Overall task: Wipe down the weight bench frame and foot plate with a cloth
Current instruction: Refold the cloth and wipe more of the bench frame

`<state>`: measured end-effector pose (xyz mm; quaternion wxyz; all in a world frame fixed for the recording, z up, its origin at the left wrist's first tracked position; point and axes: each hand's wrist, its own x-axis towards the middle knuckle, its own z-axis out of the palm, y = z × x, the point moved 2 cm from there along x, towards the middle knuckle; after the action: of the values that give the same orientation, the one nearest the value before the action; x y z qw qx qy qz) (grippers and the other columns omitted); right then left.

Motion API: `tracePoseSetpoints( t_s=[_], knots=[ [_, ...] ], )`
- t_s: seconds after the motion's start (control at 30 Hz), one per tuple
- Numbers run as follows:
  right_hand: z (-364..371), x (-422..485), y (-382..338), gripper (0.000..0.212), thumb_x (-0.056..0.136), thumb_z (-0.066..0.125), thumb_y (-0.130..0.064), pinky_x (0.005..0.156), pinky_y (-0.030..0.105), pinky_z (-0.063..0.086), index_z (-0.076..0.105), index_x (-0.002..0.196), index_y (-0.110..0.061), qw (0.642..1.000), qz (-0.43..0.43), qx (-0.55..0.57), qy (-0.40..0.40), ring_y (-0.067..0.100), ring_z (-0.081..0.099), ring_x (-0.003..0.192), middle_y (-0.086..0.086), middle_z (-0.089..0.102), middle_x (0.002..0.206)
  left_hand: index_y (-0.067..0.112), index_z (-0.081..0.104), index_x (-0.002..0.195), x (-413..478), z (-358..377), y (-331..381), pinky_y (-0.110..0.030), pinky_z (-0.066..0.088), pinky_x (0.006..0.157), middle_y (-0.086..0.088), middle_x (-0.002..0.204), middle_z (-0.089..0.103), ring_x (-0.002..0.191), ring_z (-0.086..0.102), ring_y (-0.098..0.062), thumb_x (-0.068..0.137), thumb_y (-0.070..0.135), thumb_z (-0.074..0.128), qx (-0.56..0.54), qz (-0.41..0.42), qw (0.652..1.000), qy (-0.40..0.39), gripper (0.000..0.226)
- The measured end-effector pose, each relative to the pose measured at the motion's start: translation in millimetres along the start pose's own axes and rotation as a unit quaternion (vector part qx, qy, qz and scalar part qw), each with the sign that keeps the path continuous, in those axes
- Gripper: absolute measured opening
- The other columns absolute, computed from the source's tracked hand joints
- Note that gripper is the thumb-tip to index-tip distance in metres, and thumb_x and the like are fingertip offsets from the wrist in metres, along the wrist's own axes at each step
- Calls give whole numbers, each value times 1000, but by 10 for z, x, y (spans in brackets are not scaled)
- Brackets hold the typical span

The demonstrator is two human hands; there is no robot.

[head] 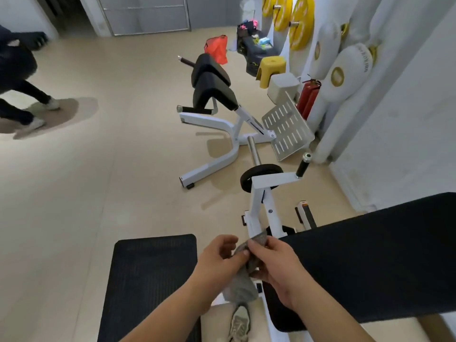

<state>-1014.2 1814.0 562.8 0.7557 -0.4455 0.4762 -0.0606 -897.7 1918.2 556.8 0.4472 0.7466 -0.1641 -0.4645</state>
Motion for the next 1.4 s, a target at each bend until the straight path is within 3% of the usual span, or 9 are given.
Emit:
tracePoseSetpoints(
  t_s=[0.13, 0.33, 0.53, 0.77, 0.9, 1.03, 1.17, 1.33, 1.4],
  knots=[
    [-164, 463, -662, 19, 98, 69, -28, 95, 48, 59, 76, 111, -17, 1000, -9, -6, -21, 28, 73, 105, 9, 77, 110, 31, 61, 130, 579, 1, 433, -34, 52, 90, 0, 122, 71, 114, 66, -18, 80, 55, 82, -102, -121, 987, -31, 60],
    [-374, 871, -1456, 20, 104, 58, -27, 91, 48, 60, 74, 112, -17, 998, -50, -4, -29, 26, 75, 103, 8, 77, 107, 12, 71, 116, 1220, 196, 1288, -52, 62, 87, -15, 108, 77, 104, 74, -31, 100, 16, 66, -205, -100, 972, -51, 18],
    [-721, 1290, -1740, 23, 100, 60, -42, 81, 30, 58, 59, 121, -32, 981, -89, -115, 131, 12, 65, 102, -6, 65, 116, 21, 74, 98, 1832, 361, 1797, -33, 64, 74, 0, 88, 77, 84, 75, -17, 92, 8, 71, -21, -9, 1000, 20, 15],
    [-1148, 2274, -1743, 27, 103, 61, -33, 93, 49, 60, 71, 121, -17, 989, -21, 116, 88, 27, 72, 109, 9, 75, 118, 18, 75, 101, 2949, 769, 2152, -42, 65, 80, -4, 92, 78, 88, 76, -23, 90, 7, 71, 70, 0, 984, -166, 15],
    [-1249, 3051, -1799, 21, 97, 66, -37, 82, 69, 53, 76, 106, -21, 960, -2, 146, 238, 47, 70, 97, 14, 77, 102, 23, 76, 104, 3889, 985, 2300, -20, 60, 69, 2, 95, 79, 85, 75, -9, 94, 5, 67, 133, -1, 959, -252, 22],
    [-1281, 3523, -1824, 9, 95, 69, -22, 76, 49, 63, 72, 103, -18, 892, 53, 173, 414, 28, 72, 92, 8, 76, 99, 26, 66, 115, 4693, 1102, 2306, -23, 54, 91, 10, 108, 70, 100, 66, -4, 93, 25, 72, 282, 14, 911, -299, 23],
    [-1309, 3700, -1748, 7, 98, 64, -13, 63, 17, 51, 67, 101, -19, 858, 65, 141, 490, 10, 66, 82, -1, 72, 91, 30, 61, 121, 5151, 1119, 2269, -29, 52, 97, 12, 117, 65, 106, 63, -8, 96, 32, 67, 374, 11, 860, -347, 26],
    [-1336, 3979, -1457, 8, 99, 61, -26, 71, 33, 55, 63, 107, -29, 836, 64, 63, 542, 10, 63, 80, -9, 67, 88, 29, 62, 126, 5520, 1126, 1987, -35, 52, 101, 8, 122, 68, 108, 64, -12, 94, 29, 60, 436, -7, 829, -349, 32],
    [-1333, 4153, -1300, 8, 102, 58, -25, 60, 24, 50, 58, 101, -33, 828, 50, 34, 558, 8, 62, 74, -7, 66, 83, 28, 62, 126, 5611, 1128, 1848, -33, 55, 90, 2, 121, 68, 101, 65, -16, 93, 26, 58, 446, -16, 820, -358, 33]
  ],
)
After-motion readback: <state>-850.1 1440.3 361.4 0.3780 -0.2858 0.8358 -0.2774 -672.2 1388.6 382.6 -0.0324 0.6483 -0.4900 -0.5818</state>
